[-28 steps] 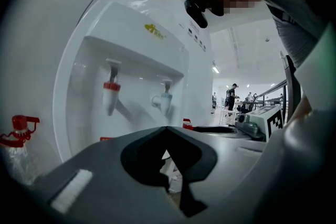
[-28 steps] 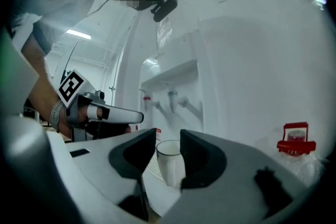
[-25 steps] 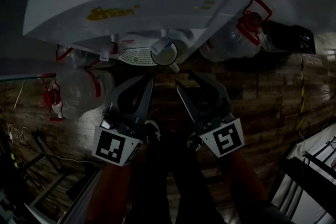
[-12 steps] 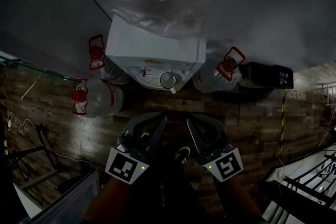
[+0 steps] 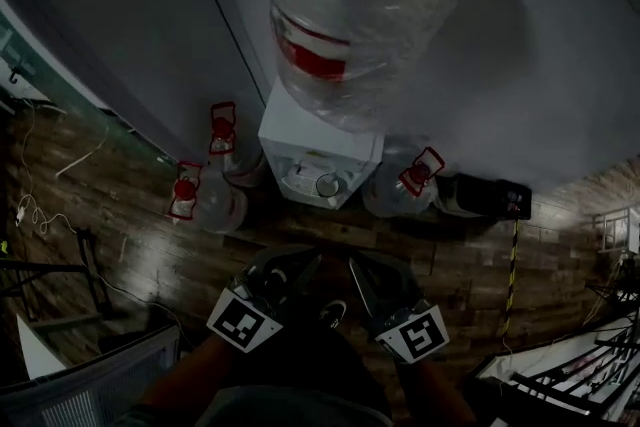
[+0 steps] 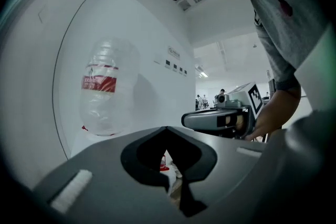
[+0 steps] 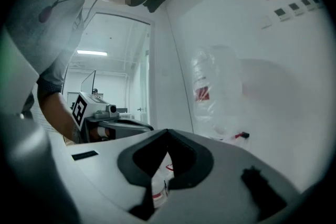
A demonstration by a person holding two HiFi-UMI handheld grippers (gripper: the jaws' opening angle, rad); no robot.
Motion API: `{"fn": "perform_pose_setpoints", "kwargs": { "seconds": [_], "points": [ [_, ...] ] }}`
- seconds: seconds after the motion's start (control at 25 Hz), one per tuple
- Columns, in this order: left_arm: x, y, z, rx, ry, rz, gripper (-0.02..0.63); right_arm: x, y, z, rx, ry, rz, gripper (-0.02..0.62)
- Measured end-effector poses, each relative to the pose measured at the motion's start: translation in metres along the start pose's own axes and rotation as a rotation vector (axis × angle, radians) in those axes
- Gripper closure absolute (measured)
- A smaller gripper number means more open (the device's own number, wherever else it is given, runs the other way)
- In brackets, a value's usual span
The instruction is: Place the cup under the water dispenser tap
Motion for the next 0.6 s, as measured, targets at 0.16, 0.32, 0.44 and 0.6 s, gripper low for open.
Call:
{"fn": "perform_pose_setpoints", "kwargs": {
  "seconds": [0.16, 0.32, 0.44, 0.6],
  "points": [
    [0.021, 0.025, -0.044, 0.012, -0.099, 0.045, 0.6, -0.032, 0.012, -0.042, -0.013, 0.006, -0.041, 0.581],
    [0.035, 0.047, -0.082, 0.023, 0.037, 0.053, 0.6, -0.051, 0.024, -0.081, -0.02, 0.01, -0.039, 0.581],
    [0.044, 0.057, -0.104, 0.032, 0.036, 0.072, 0.6, -0.06, 0.029, -0.101, -0.006, 0.01, -0.028, 0.581],
    [0.052, 0.063, -0.128, 0.056, 0.035, 0.101, 0.6, -0.069, 0.032, -0.121, -0.001, 0.018, -0.028, 0.581]
  ]
}}
Point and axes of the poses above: the fingertips, and each gripper's own axes: y backward along the fingers, x to its right, z out of its underside, the point moved 5 cm from there along y, backward along the fingers, and after that the axes turned 1 degree about -z, right-handed, at the moved point
